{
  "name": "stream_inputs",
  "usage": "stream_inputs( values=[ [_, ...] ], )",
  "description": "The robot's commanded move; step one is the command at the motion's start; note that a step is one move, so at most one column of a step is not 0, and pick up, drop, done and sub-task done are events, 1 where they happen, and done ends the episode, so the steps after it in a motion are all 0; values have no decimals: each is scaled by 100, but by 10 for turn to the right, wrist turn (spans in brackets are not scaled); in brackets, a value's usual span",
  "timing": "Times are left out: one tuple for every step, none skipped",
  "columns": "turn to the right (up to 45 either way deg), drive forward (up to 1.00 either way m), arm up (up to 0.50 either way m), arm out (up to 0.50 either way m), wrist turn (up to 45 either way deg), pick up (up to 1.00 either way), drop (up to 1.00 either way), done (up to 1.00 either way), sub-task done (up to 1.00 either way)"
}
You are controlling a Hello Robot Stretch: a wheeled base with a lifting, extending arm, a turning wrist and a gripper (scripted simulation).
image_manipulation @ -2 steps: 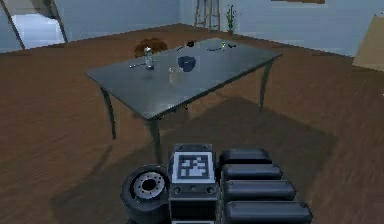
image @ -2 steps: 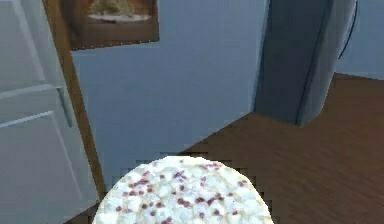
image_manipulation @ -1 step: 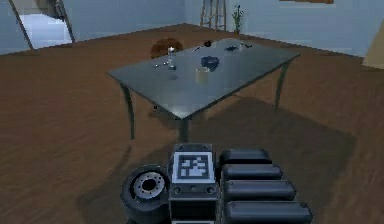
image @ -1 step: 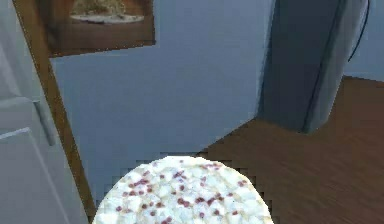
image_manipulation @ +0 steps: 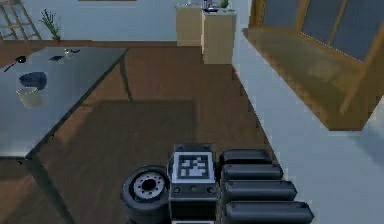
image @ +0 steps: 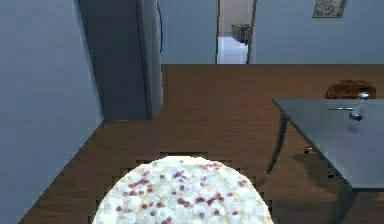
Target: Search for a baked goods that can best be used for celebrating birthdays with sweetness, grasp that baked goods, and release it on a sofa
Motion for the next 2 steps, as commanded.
stream_inputs(
  values=[
    [90, 0, 0, 0, 0, 0, 0, 0, 0],
    [0, 100, 0, 0, 0, 0, 0, 0, 0]
  ],
)
